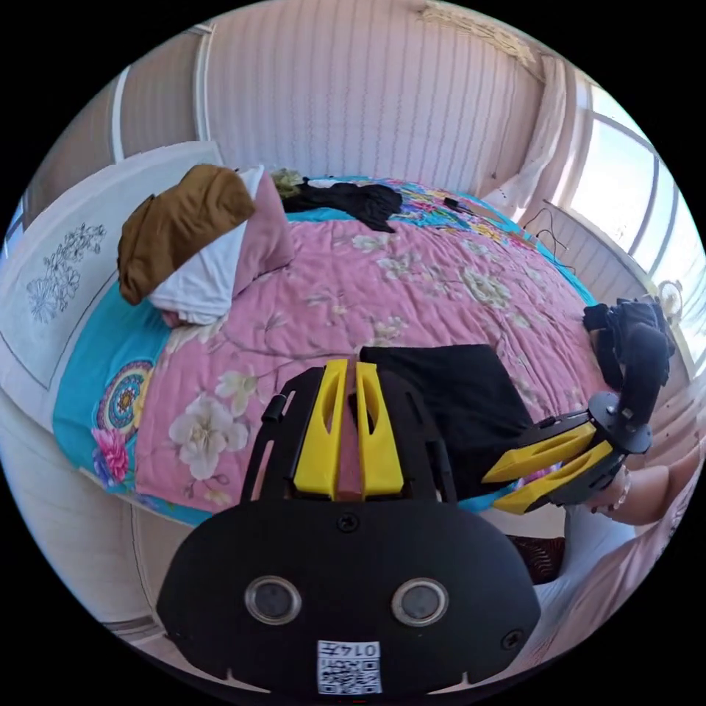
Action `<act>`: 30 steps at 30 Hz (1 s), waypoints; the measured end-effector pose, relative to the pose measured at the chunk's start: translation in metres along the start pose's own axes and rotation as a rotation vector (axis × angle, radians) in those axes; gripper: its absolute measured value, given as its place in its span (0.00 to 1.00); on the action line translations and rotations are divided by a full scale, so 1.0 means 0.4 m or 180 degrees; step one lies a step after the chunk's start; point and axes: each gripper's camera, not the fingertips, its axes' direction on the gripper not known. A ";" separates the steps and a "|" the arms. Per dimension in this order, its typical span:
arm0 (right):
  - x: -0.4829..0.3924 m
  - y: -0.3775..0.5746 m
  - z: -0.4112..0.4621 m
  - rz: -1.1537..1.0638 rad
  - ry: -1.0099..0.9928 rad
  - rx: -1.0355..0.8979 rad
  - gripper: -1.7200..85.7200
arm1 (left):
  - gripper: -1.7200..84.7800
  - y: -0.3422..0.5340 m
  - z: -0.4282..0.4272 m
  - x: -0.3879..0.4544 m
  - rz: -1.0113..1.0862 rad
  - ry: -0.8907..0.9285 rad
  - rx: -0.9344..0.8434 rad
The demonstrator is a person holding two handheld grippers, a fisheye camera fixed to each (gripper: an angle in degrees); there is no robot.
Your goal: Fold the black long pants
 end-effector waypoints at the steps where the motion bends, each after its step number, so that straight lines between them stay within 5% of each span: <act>1: -0.017 -0.006 0.024 -0.0036 0.0008 -0.0140 0.09 | 0.05 0.017 -0.002 -0.016 -0.0044 0.0040 -0.0012; 6: -0.045 0.031 -0.053 0.0077 0.0129 -0.0103 0.10 | 0.08 0.143 -0.006 -0.071 -0.0282 0.0322 -0.0080; 14: 0.087 0.151 -0.325 0.1352 0.1339 0.0474 0.18 | 0.18 0.151 0.068 -0.100 -0.0583 0.0574 -0.0041; 19: 0.142 0.173 -0.287 0.1726 0.0701 0.0180 0.17 | 0.17 0.162 0.149 -0.101 -0.0513 0.0619 -0.0328; 30: -0.171 0.088 -0.500 0.0765 0.0927 0.0041 0.06 | 0.08 0.162 -0.022 0.023 -0.0080 0.0966 -0.0191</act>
